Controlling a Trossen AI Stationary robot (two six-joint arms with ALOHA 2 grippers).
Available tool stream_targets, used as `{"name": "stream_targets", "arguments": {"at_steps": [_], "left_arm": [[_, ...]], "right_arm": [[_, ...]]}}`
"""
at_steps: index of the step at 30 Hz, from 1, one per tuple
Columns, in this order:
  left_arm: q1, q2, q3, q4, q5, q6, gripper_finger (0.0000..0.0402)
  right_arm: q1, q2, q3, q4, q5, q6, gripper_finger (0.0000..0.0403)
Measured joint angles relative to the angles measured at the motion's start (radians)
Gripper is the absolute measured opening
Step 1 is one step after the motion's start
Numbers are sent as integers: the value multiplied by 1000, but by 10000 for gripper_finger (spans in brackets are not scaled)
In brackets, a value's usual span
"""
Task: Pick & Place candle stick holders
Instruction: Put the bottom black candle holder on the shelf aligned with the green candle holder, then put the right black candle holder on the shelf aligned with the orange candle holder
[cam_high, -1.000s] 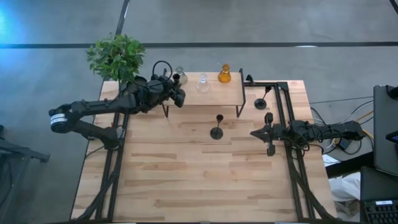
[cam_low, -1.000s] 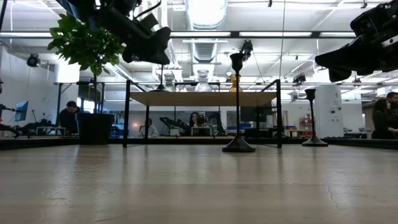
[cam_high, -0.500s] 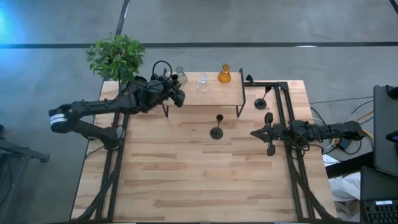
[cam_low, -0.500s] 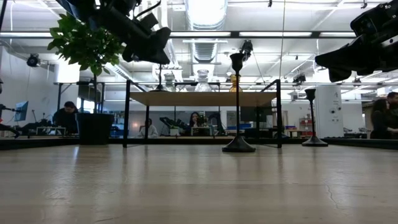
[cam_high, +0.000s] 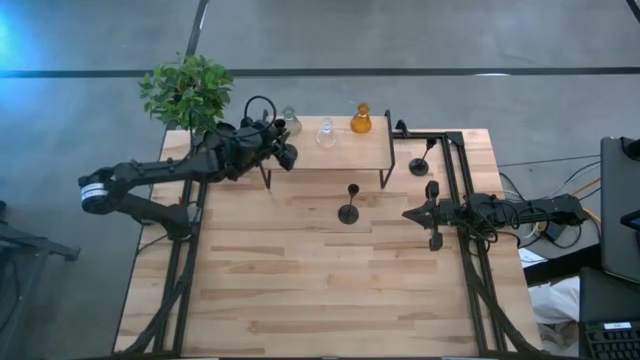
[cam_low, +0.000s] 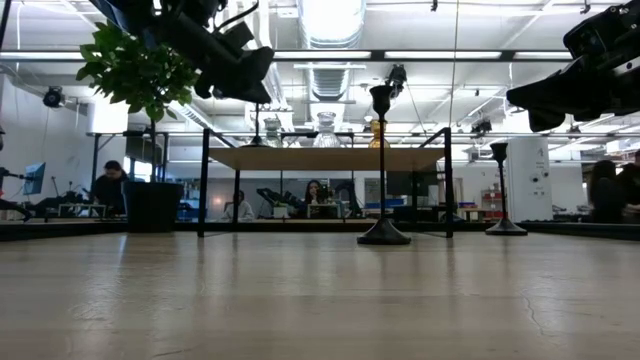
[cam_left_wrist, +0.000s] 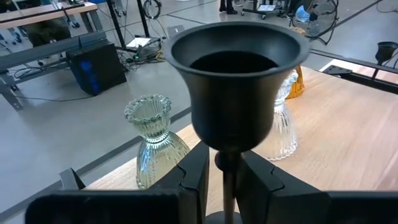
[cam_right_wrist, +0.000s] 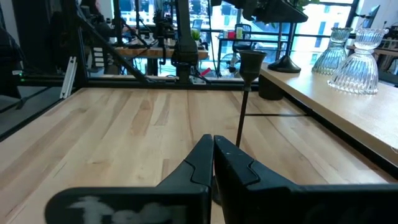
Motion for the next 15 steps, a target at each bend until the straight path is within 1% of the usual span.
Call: {"name": "stream_targets", "arguments": {"at_steps": [6,8,11,15], "left_arm": [[4,0,0,-1,45,0,67],[4,0,0,-1,54,-2,73],[4,0,0,-6,55,-5,94],[4,0,0,-27,53,-6,135]], "right_arm": [[0,0,0,0,0,0,8],[0,0,0,0,0,0,8],[0,0,0,0,0,0,8],[0,0,0,0,0,0,8]]}}
